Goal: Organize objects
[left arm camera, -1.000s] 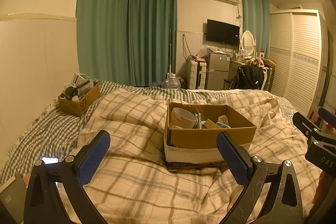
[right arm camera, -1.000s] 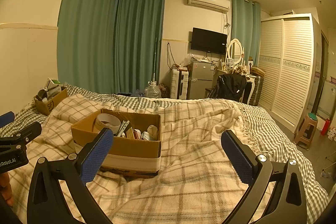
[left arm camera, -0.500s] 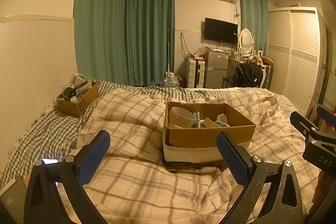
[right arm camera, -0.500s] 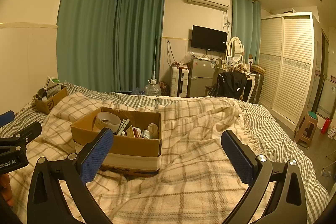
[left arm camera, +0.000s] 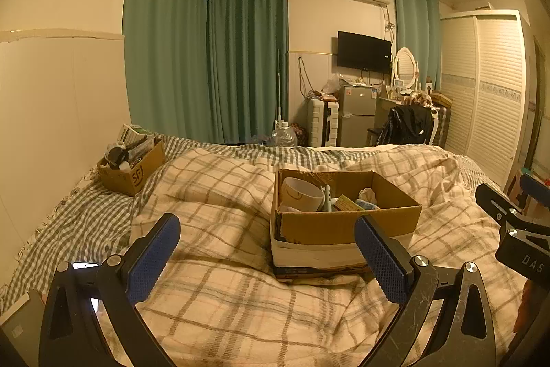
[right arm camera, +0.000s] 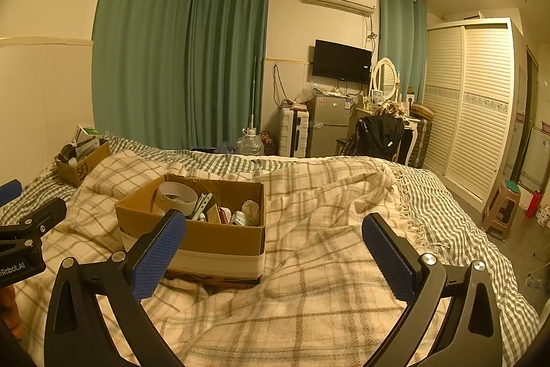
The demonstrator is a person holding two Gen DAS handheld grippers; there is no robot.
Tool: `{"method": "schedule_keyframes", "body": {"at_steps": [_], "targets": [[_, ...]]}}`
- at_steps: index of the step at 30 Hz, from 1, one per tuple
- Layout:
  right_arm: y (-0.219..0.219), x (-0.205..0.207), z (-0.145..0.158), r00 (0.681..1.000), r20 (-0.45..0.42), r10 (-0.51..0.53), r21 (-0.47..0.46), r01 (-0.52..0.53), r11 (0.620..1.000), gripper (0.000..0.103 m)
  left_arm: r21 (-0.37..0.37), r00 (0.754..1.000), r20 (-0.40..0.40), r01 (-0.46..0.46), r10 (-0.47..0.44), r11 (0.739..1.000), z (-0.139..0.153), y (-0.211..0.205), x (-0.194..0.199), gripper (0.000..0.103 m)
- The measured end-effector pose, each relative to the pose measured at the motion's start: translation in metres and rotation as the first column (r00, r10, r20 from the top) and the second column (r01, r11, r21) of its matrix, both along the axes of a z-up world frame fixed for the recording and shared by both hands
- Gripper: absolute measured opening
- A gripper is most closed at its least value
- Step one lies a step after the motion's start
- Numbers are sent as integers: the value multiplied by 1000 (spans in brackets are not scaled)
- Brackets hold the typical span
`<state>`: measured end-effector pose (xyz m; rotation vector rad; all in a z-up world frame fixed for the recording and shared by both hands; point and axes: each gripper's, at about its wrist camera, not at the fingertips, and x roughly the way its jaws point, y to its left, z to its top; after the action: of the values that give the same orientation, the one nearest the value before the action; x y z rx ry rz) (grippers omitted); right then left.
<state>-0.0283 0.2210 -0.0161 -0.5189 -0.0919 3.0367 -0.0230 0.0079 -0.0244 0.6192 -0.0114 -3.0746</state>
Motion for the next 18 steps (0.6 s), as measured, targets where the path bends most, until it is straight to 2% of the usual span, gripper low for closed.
{"method": "schedule_keyframes", "body": {"at_steps": [18], "targets": [[0,0,-2,1000,4,-2,-8,2,1000,103,-4,1000,4,5,-5,1000,0,0,1,103]]}}
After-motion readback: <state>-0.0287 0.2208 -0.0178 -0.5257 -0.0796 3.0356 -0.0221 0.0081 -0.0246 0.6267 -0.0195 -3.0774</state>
